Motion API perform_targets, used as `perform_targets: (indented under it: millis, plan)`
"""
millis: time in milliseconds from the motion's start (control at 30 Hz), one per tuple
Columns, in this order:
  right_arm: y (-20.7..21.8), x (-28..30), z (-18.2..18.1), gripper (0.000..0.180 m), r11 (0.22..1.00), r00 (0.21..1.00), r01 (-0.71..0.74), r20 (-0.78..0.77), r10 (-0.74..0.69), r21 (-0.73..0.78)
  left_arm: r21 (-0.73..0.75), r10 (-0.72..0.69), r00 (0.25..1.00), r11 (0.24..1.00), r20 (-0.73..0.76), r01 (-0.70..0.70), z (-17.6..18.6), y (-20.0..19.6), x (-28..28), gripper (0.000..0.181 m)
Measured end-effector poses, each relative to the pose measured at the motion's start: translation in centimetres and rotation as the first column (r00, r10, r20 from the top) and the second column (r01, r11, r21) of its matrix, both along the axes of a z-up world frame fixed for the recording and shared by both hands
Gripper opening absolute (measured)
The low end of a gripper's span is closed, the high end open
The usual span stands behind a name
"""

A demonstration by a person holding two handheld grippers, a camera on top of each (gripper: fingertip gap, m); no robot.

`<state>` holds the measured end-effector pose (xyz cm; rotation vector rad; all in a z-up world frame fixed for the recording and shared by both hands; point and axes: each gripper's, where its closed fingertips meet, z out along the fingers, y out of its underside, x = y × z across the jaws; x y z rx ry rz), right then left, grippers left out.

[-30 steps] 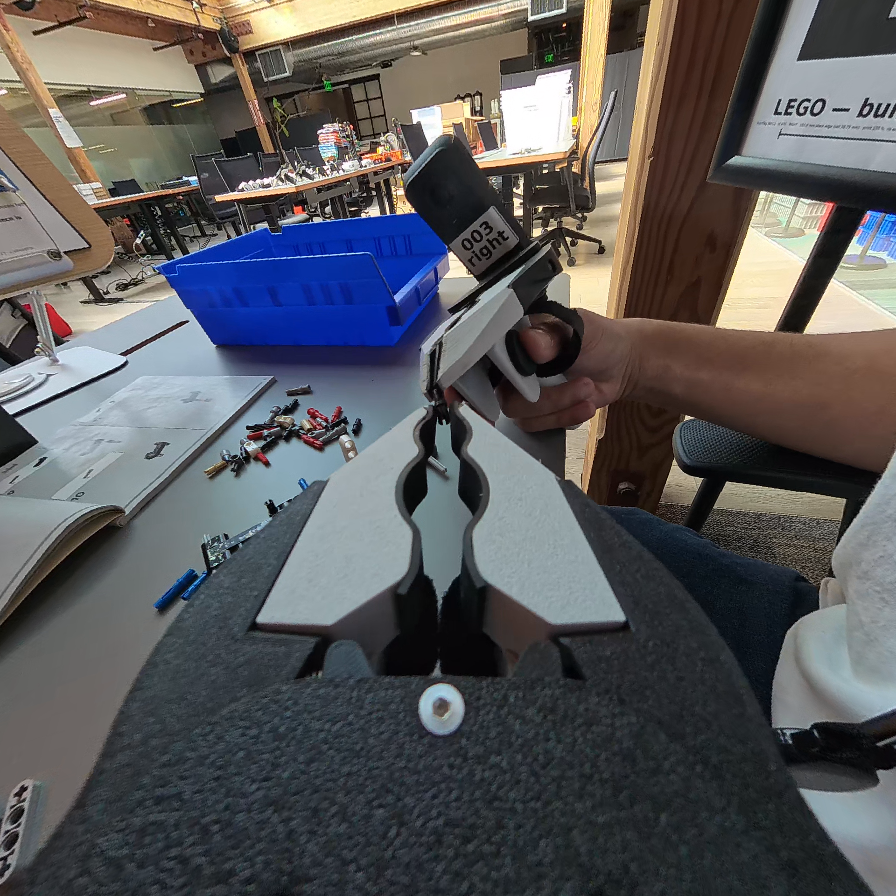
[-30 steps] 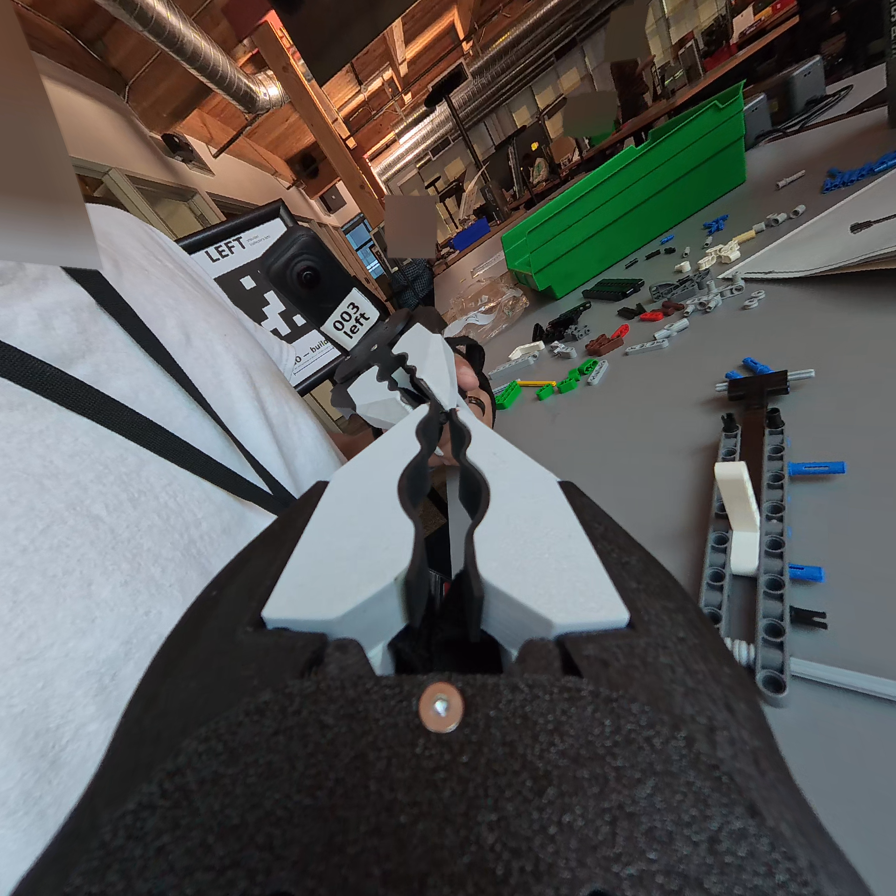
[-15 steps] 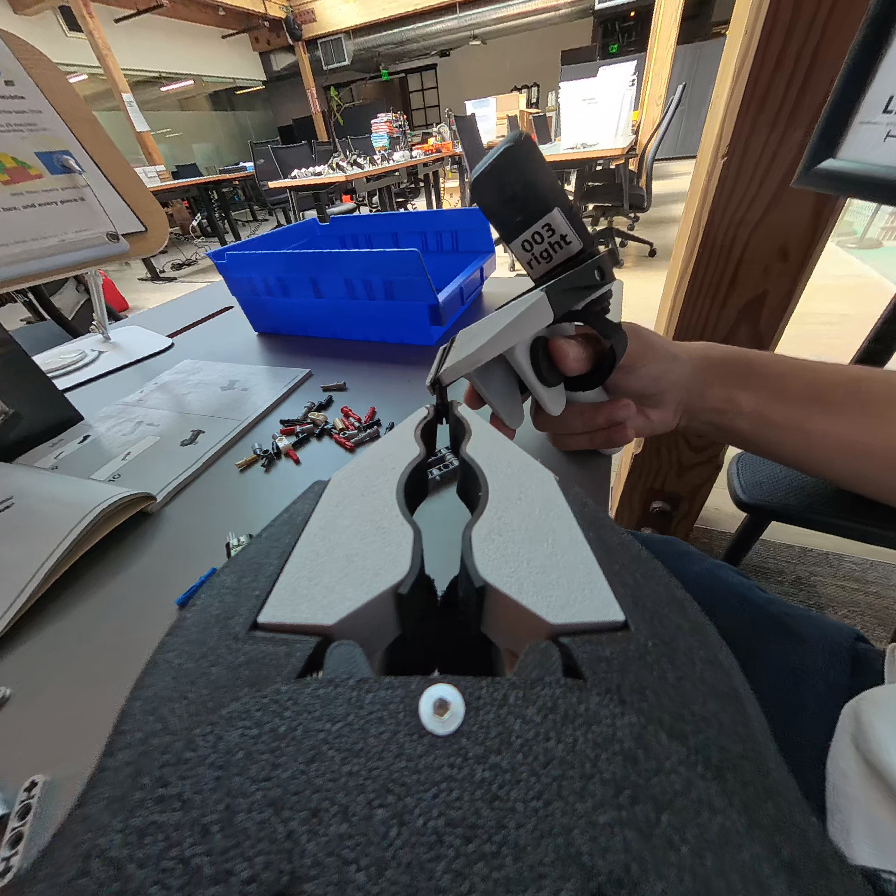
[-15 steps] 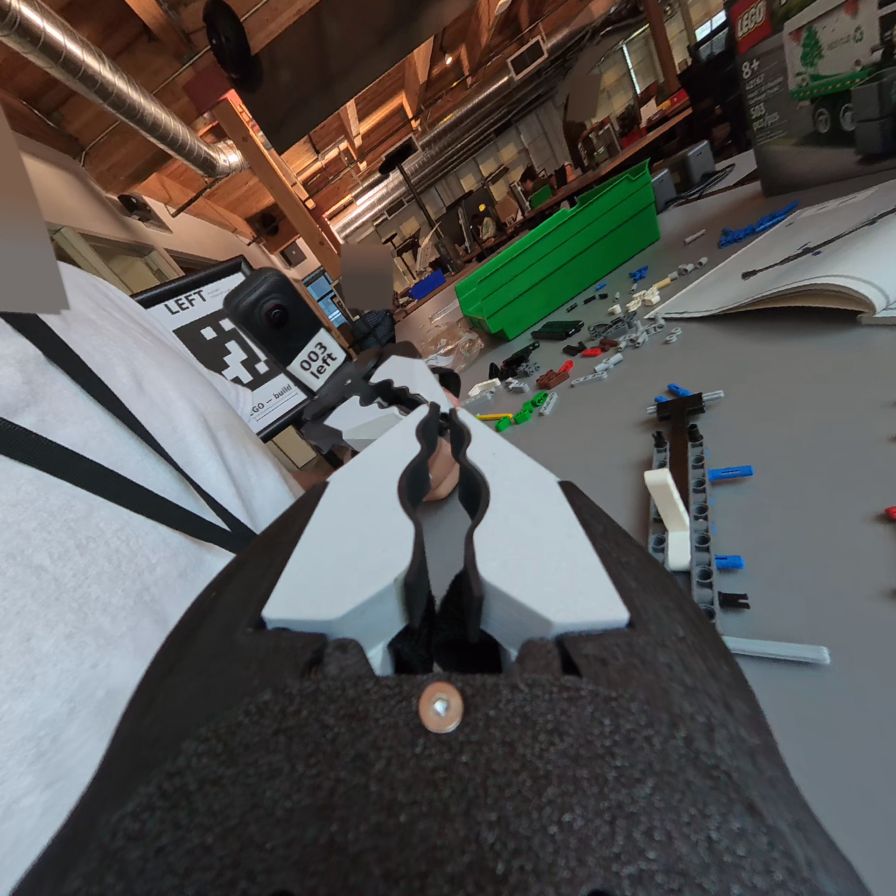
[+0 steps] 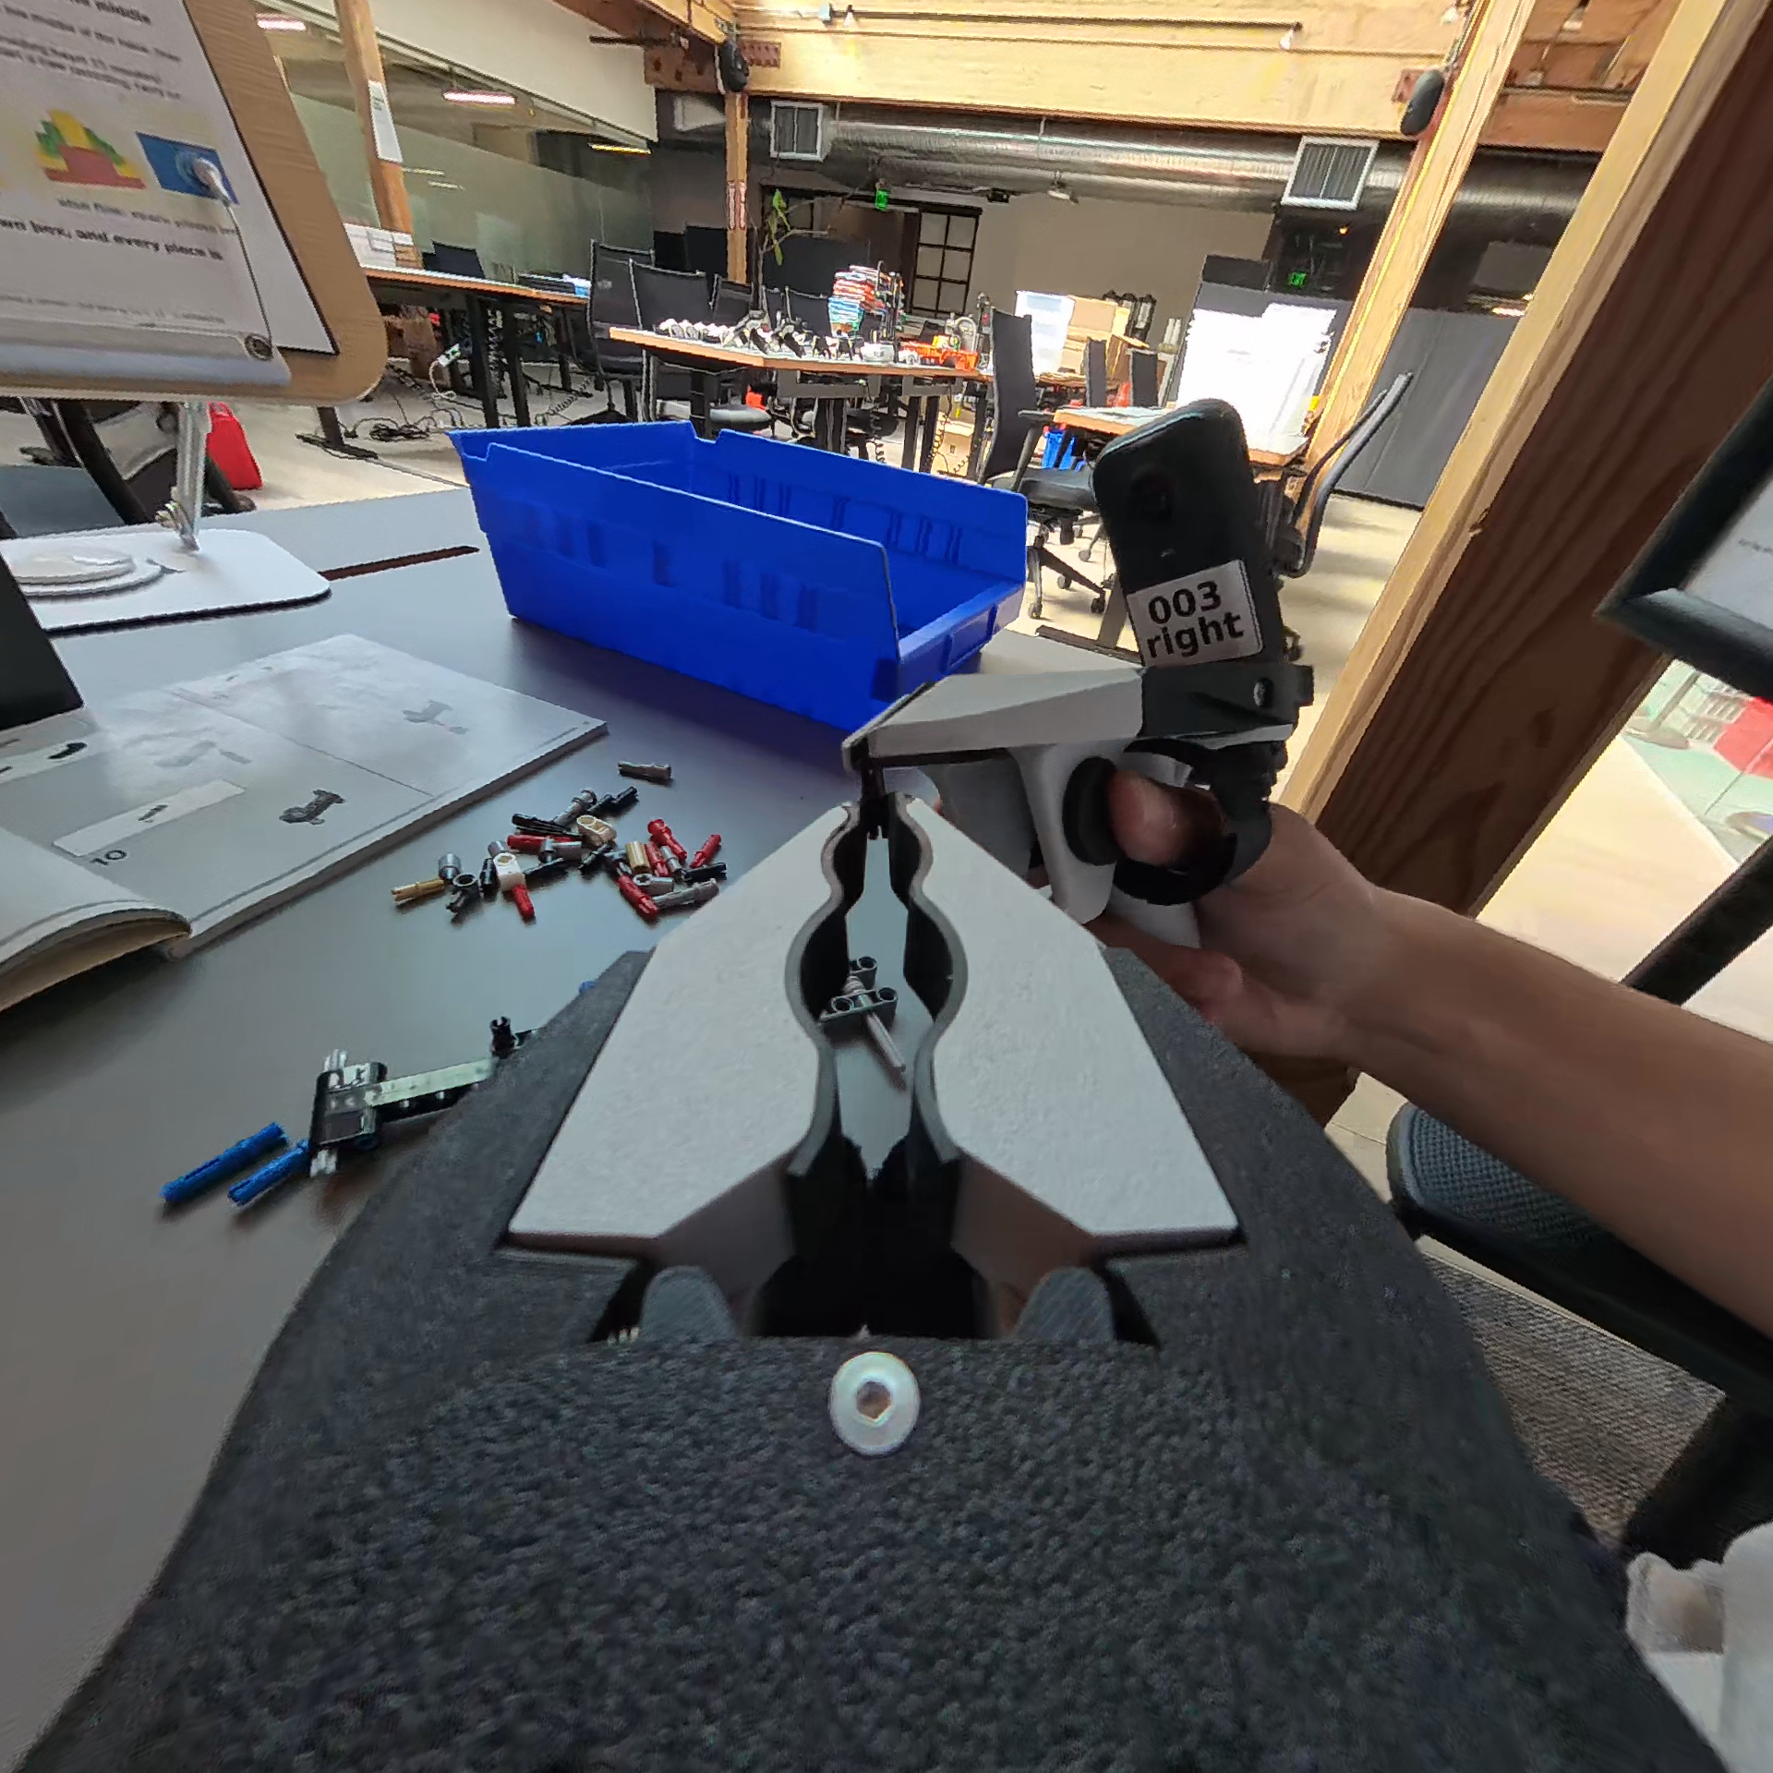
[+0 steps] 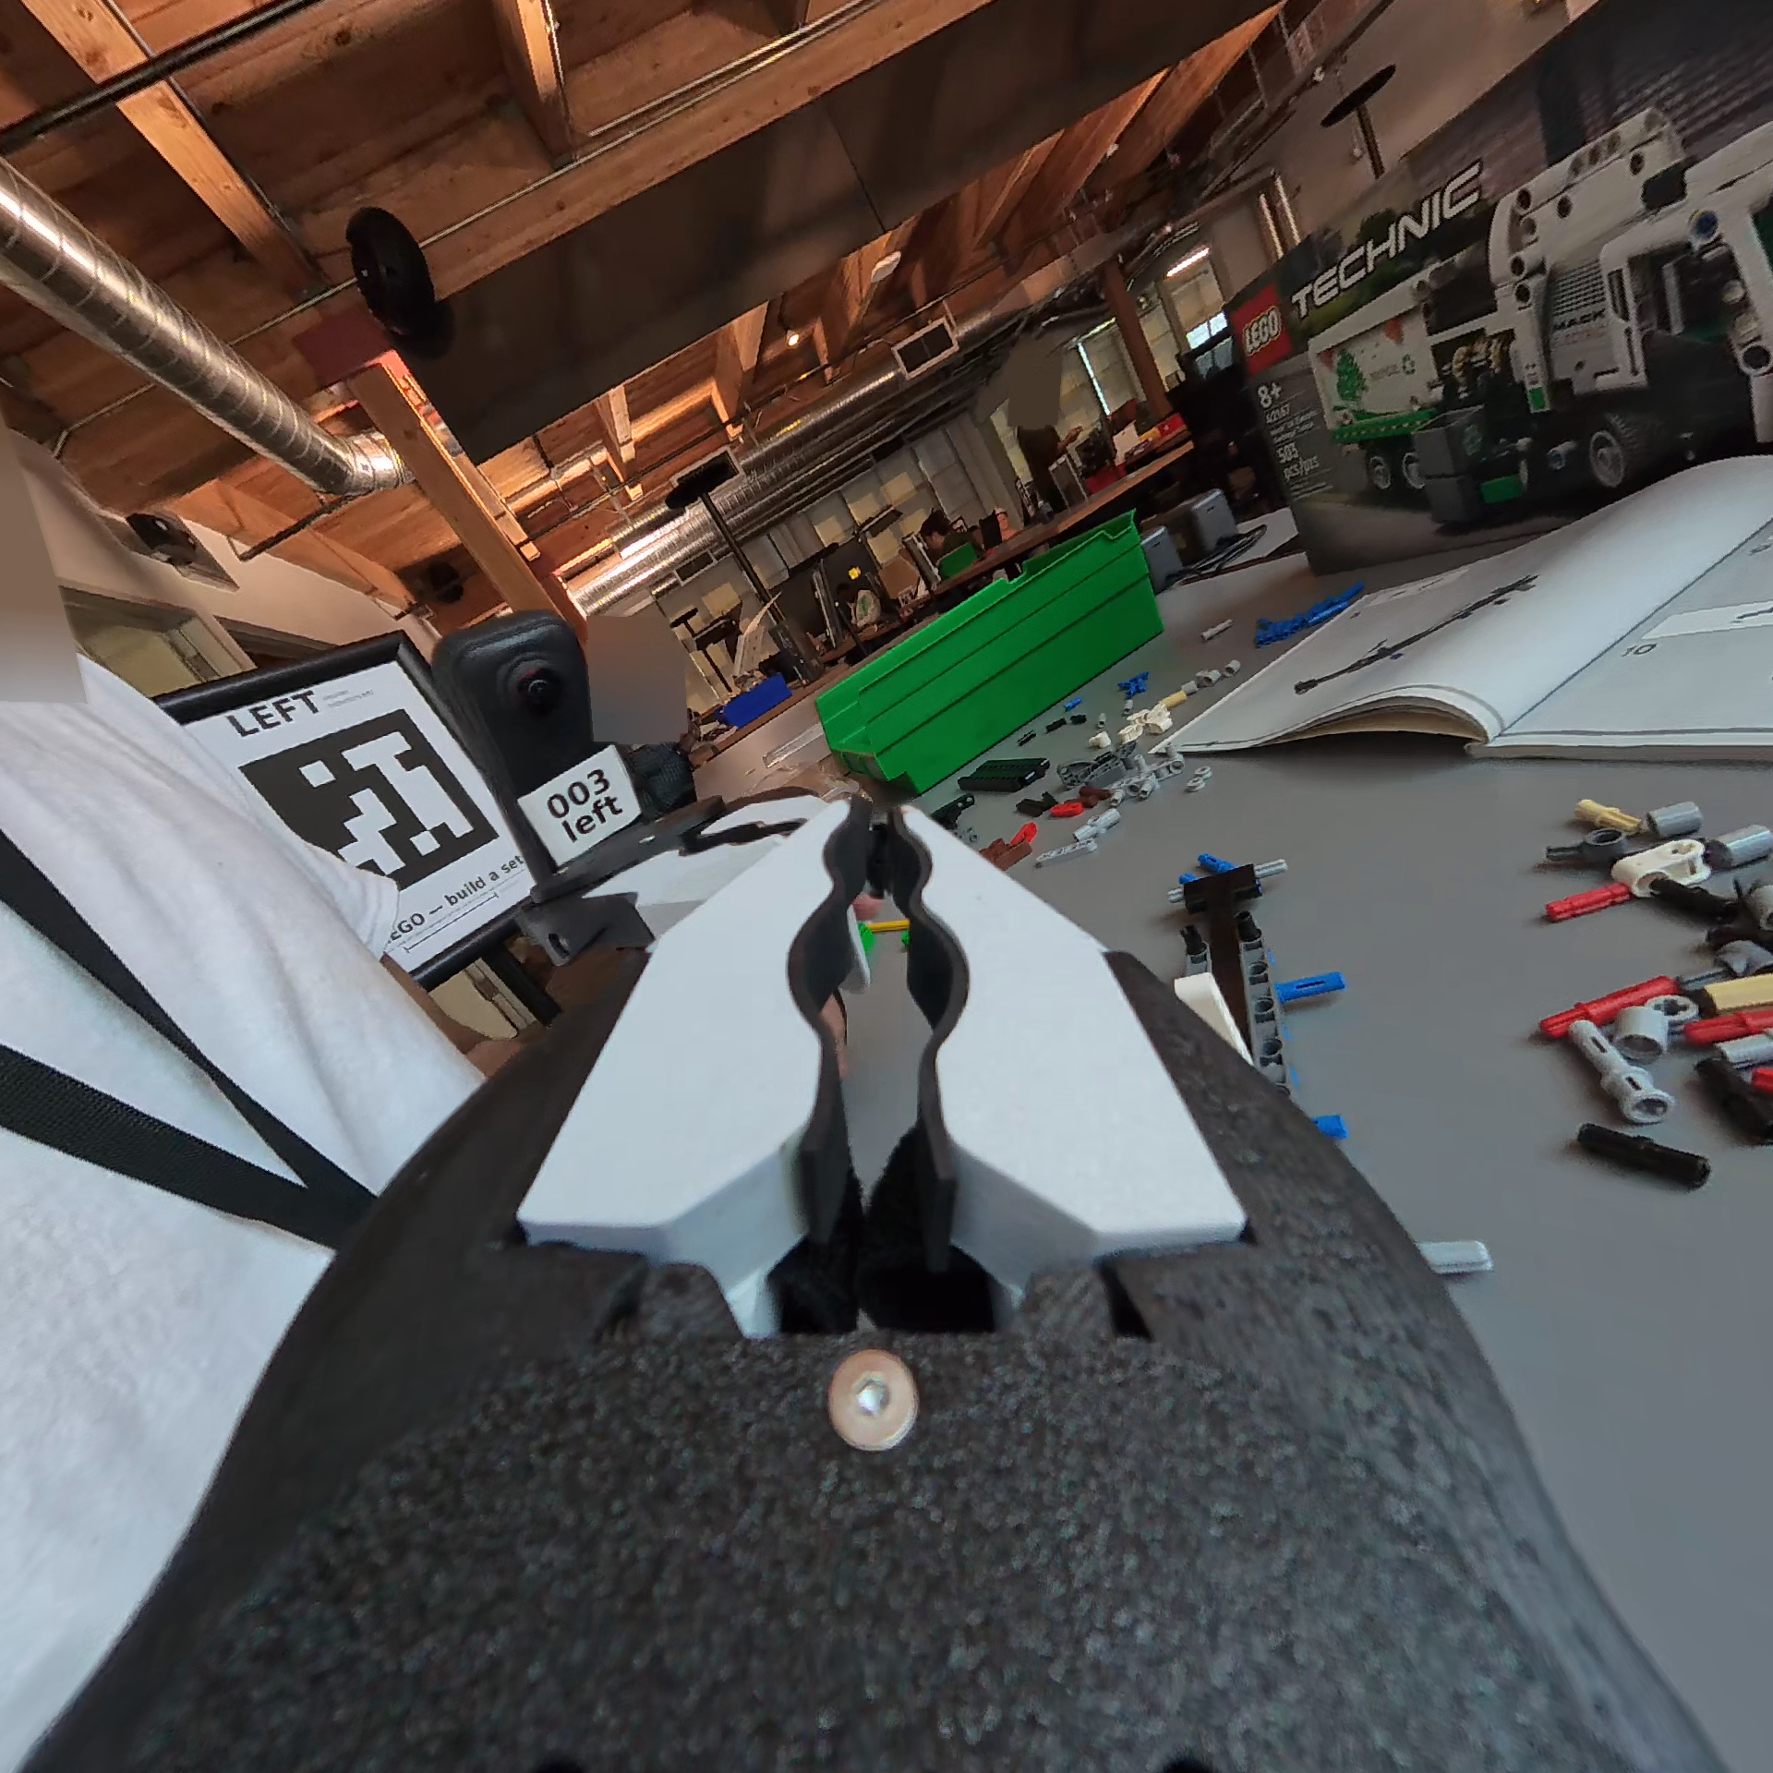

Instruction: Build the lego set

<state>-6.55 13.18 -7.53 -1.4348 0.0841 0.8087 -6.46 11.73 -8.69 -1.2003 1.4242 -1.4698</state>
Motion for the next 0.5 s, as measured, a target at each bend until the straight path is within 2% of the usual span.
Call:
perform_targets:
  millis: [200,367,433,500]
  plan:
    - [0.1,0.6,0.0,0.0,1.0,0.999,0.03,-0.021,-0.03,-0.005,0.116,0.031,1.0,0.993,0.003,-0.031,-0.4,-1.7,0.6,0.003]
    - [-1.4,4.2,1.3,0.001,0.982,0.979,0.172,-0.128,-0.161,0.076,0.059,0.048,0.999,0.997,-0.009,-0.047,-0.3,-0.6,0.4,0.003]
    - [-1.3,4.0,1.0,0.005,0.986,0.981,0.16,-0.119,-0.153,0.052,0.081,0.07,0.997,0.994,-0.019,-0.068,-0.5,0.4,0.3,0.003]
    - [-0.8,3.8,-0.2,0.01,0.987,0.985,0.152,-0.076,-0.155,-0.045,0.173,0.085,0.993,0.982,-0.079,-0.07,-1.8,1.5,0.2,0.003]
